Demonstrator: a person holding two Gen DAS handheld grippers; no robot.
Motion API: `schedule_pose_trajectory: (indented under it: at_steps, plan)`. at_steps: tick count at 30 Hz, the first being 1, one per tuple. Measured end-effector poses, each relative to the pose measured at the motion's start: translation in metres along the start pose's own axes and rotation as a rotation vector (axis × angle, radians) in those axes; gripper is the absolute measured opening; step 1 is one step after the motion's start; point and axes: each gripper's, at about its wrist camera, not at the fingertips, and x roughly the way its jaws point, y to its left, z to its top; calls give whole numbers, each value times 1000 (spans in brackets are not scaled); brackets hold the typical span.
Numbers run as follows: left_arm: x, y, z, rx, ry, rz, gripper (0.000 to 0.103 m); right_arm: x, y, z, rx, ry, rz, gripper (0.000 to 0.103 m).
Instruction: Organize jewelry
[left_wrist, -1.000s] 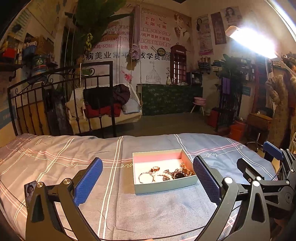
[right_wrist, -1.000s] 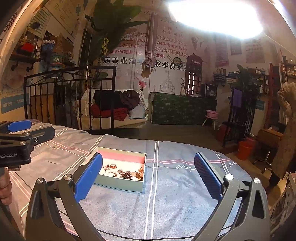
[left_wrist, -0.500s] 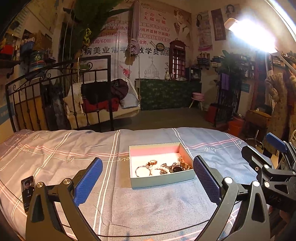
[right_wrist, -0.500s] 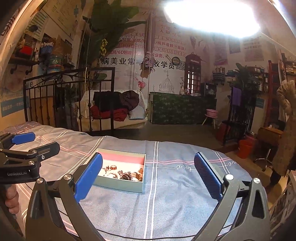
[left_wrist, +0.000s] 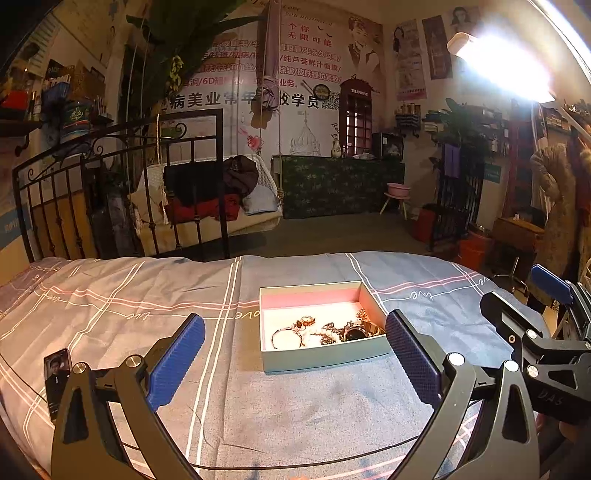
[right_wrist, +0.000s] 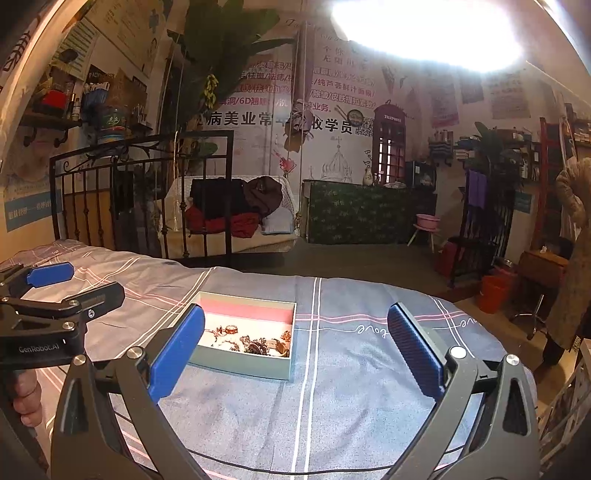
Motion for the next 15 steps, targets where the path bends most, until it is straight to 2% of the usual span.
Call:
schedule_pose_trajectory:
  at_steps: [15]
  plan:
    - [5, 3, -3, -5, 17, -2, 97, 4, 0, -4, 7, 20, 15, 98]
